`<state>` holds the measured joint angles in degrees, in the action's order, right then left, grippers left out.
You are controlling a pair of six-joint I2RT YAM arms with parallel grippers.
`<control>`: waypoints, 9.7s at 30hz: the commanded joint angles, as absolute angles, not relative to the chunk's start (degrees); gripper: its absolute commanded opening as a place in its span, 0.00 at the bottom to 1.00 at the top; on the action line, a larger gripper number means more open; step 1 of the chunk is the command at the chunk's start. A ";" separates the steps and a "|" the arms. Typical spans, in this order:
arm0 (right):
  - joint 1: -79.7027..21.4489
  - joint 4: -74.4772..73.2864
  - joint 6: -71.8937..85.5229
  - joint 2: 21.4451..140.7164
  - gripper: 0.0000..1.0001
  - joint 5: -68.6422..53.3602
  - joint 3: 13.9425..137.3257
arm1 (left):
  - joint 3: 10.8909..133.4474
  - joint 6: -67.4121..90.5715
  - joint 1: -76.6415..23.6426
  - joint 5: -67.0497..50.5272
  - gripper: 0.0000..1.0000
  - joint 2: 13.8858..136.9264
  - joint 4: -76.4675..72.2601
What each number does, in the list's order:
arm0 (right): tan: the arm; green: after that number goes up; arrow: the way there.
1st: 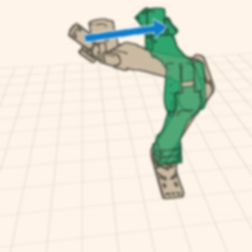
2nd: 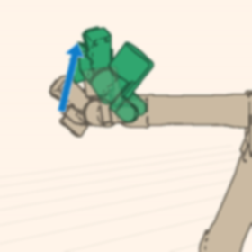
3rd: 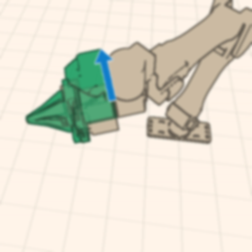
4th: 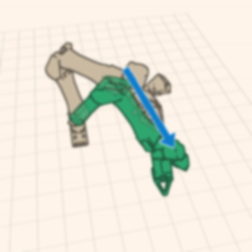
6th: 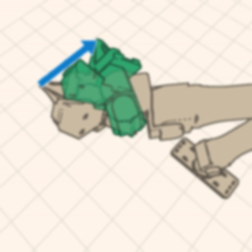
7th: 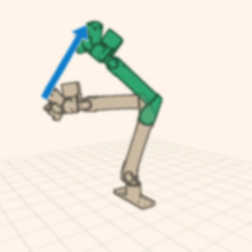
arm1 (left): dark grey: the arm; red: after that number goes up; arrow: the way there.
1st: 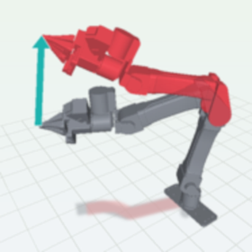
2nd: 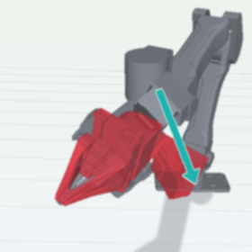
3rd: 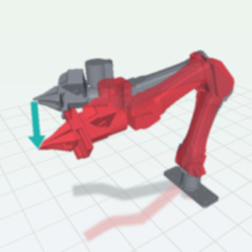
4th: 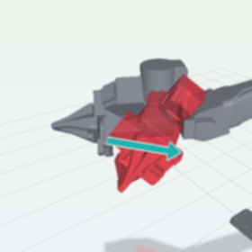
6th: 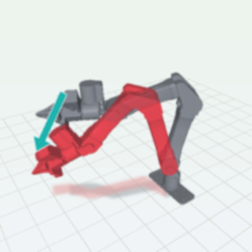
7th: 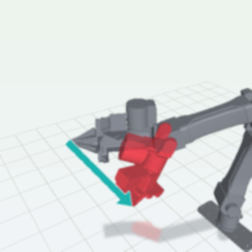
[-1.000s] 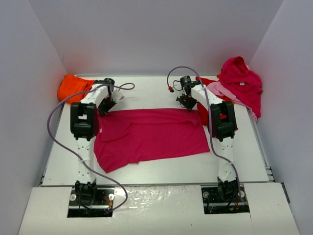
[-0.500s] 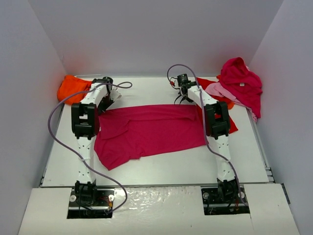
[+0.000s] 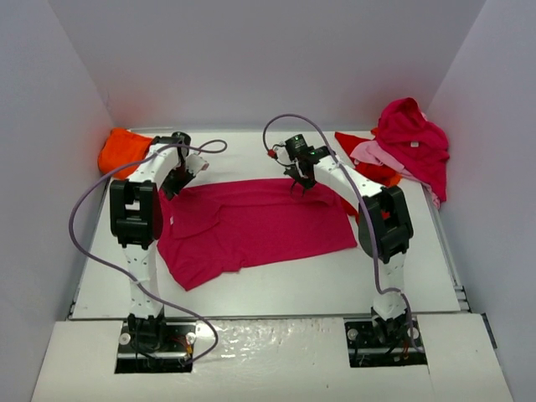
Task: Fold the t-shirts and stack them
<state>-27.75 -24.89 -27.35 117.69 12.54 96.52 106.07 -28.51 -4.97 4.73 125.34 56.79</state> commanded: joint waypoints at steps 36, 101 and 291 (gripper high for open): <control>-29.63 -31.48 -26.02 98.92 0.06 -1.44 67.32 | 69.92 -44.72 -8.17 -12.89 0.00 99.37 60.29; -20.48 -23.82 -27.60 77.17 0.51 8.84 68.12 | 46.37 -56.52 -10.15 5.05 0.16 77.18 26.13; -20.57 -21.36 -24.03 91.81 0.58 8.09 63.49 | 58.12 -78.21 -11.51 5.12 0.45 97.67 -4.25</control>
